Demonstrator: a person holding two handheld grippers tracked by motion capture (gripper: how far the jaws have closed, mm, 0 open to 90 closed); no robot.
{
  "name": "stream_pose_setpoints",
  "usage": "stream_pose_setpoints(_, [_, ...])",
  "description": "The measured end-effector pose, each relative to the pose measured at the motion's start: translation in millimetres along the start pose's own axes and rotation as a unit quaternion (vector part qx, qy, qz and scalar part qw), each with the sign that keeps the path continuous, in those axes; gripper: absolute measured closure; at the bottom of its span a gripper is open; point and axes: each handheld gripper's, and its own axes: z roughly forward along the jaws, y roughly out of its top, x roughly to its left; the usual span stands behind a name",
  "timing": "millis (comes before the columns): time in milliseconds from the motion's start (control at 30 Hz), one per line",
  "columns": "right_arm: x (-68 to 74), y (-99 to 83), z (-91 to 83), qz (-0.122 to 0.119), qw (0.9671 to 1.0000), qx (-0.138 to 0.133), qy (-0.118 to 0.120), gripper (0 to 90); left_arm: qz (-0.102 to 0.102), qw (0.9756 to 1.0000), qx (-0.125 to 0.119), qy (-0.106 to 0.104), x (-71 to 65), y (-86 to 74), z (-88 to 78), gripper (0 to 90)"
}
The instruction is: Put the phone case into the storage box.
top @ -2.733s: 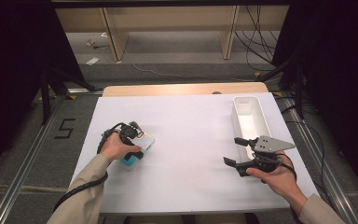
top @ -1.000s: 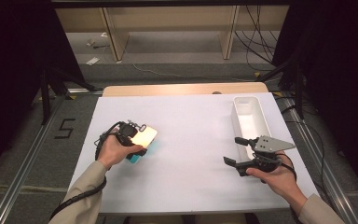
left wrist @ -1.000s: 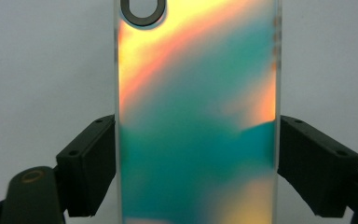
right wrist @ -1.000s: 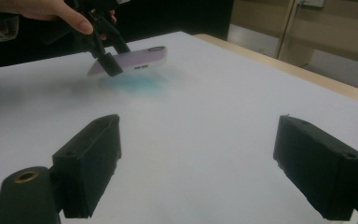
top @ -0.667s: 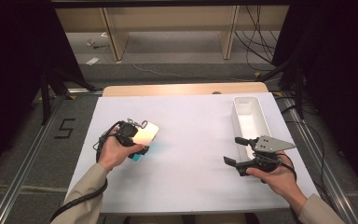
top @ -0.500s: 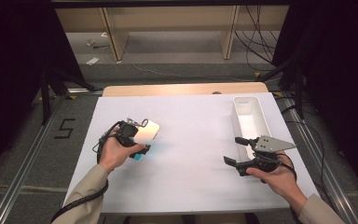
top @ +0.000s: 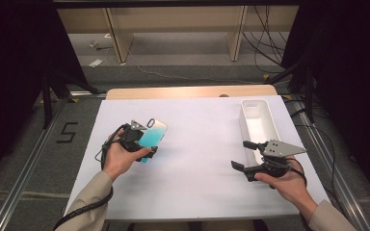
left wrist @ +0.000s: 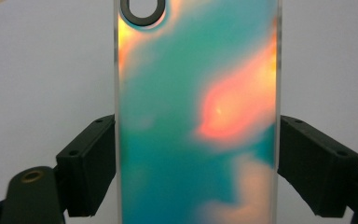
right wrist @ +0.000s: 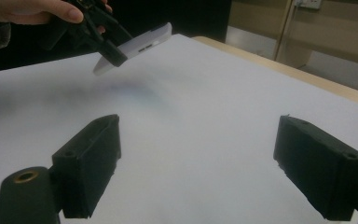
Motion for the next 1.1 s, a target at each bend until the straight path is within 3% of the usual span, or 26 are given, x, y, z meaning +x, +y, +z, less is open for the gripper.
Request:
stream_pose_setpoints(400, [-0.3,1.2,0.0,0.006,0.9999,-0.008,-0.006,15.3,-0.007,0.9989,-0.047,-0.004,-3.5,-1.1,-6.4,17.1])
stream_pose_setpoints(633, [-0.6,2.1,0.5,0.007,0.9999,-0.01,-0.009,15.0,-0.005,0.9967,-0.08,-0.004,-9.2,-0.6,-9.3,17.1])
stream_pose_setpoints(1100, [-0.3,7.6,5.9,0.011,0.9997,-0.017,-0.014,13.2,-0.005,0.9945,-0.104,-0.01,-19.7,1.3,-9.8,17.1])
